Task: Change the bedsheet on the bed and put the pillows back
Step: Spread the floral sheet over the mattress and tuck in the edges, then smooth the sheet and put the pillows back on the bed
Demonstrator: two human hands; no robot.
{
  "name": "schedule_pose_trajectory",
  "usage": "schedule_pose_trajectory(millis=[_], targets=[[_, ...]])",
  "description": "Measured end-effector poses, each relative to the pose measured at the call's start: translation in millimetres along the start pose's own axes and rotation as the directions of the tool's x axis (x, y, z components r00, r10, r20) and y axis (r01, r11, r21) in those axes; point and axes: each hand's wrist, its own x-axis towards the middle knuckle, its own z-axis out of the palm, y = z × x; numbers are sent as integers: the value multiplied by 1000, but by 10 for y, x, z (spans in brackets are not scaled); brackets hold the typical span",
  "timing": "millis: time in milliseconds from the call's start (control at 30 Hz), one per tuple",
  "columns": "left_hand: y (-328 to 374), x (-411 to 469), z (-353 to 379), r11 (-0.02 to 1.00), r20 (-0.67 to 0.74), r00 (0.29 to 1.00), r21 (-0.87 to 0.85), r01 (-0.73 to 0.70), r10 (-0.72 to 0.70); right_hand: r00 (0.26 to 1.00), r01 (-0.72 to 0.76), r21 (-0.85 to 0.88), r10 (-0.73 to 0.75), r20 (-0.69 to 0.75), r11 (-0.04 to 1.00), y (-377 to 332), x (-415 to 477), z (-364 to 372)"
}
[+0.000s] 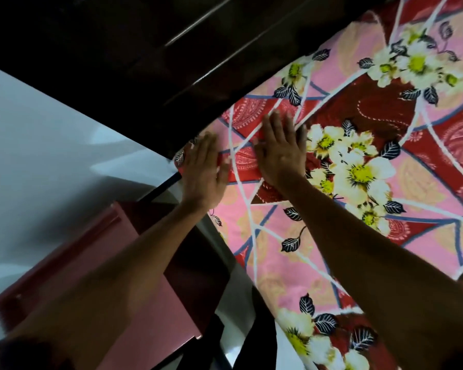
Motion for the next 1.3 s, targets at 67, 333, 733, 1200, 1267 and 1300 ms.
schedule_pose_trajectory(millis=[67,333,733,1200,1267,1300], targets=[[7,90,77,998,48,999,56,12,-14,991,109,-32,-106,78,994,-214,198,37],[-501,284,27,931,167,918,13,364,-361,897,381,-10,-366,249,925,-559,636,-154],[518,-264,121,960,173,946,4,-281,276,863,-359,232,416,-287,904,539,-837,-402],[267,-368,59,917,366,921,306,-256,135,991,112,-16,-111,76,994,-149,-2590,330],[315,-402,11,928,335,937,306,-212,103,967,222,16,-222,123,975,-271,-2705,353],[407,-434,1,932,315,943,298,-207,108,963,238,82,-246,109,968,-271,-2742,326]])
